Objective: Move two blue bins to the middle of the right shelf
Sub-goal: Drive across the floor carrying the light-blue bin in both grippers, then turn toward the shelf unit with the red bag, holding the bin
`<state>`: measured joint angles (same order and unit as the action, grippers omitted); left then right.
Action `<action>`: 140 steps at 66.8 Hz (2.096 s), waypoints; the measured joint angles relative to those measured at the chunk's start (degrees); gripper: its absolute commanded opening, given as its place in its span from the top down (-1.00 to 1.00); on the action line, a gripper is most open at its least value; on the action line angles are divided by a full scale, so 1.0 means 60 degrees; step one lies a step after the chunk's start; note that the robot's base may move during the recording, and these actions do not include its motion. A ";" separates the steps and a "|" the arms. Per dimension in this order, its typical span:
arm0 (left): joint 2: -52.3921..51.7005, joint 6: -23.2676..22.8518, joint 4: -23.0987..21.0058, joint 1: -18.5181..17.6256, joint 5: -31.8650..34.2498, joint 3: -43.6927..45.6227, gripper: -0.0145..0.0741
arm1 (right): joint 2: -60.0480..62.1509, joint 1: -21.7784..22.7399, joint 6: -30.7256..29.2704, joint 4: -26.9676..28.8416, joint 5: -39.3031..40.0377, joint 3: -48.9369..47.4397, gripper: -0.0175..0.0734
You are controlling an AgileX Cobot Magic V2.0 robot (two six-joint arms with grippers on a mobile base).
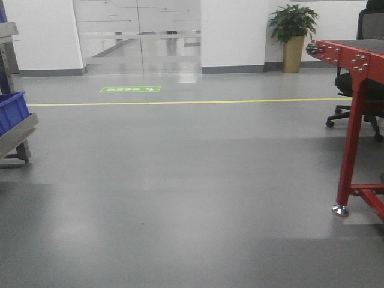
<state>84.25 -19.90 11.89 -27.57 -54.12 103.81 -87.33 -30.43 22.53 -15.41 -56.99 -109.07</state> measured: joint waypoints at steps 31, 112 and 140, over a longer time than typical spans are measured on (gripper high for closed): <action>0.0000 0.0000 0.0000 0.0000 0.0000 0.0000 0.92 | 0.0000 0.0000 0.0000 0.0000 0.0000 0.0000 0.98; 0.0000 0.0000 0.0002 0.0000 0.0000 0.0000 0.92 | 0.0000 0.0000 0.0000 -0.0035 0.0017 0.0000 0.98; 0.0000 0.0000 0.0002 0.0000 0.0000 0.0000 0.92 | 0.0000 0.0000 -0.0021 -0.0035 0.0017 0.0000 0.98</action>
<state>84.25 -19.90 11.90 -27.57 -54.12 103.81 -87.33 -30.43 22.41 -15.62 -56.89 -109.07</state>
